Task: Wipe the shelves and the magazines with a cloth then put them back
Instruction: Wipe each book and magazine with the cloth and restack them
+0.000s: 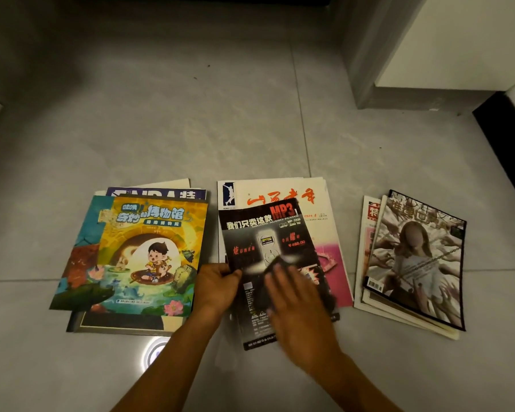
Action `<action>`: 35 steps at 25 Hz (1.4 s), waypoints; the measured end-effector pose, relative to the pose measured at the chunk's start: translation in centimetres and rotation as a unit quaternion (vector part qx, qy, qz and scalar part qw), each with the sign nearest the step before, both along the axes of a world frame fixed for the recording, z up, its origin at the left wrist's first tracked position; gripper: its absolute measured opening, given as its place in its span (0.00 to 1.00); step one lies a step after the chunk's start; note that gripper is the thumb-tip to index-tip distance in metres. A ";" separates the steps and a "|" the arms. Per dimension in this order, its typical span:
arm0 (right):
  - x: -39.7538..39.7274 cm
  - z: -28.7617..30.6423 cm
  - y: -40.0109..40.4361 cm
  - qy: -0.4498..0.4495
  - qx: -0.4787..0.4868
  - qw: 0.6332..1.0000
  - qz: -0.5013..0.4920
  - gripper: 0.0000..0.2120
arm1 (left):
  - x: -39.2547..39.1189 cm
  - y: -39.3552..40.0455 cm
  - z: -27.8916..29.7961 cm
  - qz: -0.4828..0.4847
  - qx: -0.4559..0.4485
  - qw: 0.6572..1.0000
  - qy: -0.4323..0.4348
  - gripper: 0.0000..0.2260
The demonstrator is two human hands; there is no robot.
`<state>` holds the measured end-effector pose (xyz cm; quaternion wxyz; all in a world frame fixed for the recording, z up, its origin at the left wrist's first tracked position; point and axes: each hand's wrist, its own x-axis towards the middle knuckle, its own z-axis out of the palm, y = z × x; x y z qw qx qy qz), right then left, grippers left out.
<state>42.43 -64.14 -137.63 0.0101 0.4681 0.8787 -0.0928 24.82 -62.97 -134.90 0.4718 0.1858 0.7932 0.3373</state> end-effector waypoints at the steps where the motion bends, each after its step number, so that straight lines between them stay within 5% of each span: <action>1: -0.5 0.0 -1.4 -0.005 0.013 0.995 0.101 0.28 | -0.1 -0.1 0.0 -0.001 0.003 1.000 -0.005 0.11; 3: 1.1 -0.2 0.1 -0.013 0.020 0.987 0.158 0.26 | -0.3 -0.2 0.2 -0.011 0.008 1.000 -0.016 0.10; 7: 2.5 0.2 4.6 0.038 -0.038 0.986 -0.160 0.27 | -0.4 -0.8 -0.1 -0.016 0.025 0.999 -0.038 0.07; 12: -2.4 0.6 3.6 0.012 -0.026 0.995 0.100 0.27 | -0.5 -0.8 0.3 -0.032 0.038 0.998 -0.045 0.07; 17: -0.9 0.9 10.8 0.028 -0.084 0.985 -0.149 0.28 | -0.7 -0.8 0.0 -0.031 0.033 0.998 -0.053 0.10; 23: -9.2 2.4 9.5 0.053 -0.104 0.988 0.105 0.27 | -0.8 -0.7 -0.3 -0.024 0.041 0.998 -0.051 0.07; 29: -0.9 -0.1 16.5 0.106 -0.084 0.983 -0.121 0.28 | 1.3 0.0 1.3 -0.043 0.083 0.992 0.083 0.02; 32: -0.6 0.0 13.7 0.136 -0.097 0.977 -0.131 0.29 | 3.6 1.3 2.5 -0.003 0.087 0.995 -0.040 0.12; 35: 1.1 1.3 8.1 0.245 -0.144 0.938 -0.200 0.30 | 2.8 1.4 3.1 0.019 0.096 0.990 -0.099 0.12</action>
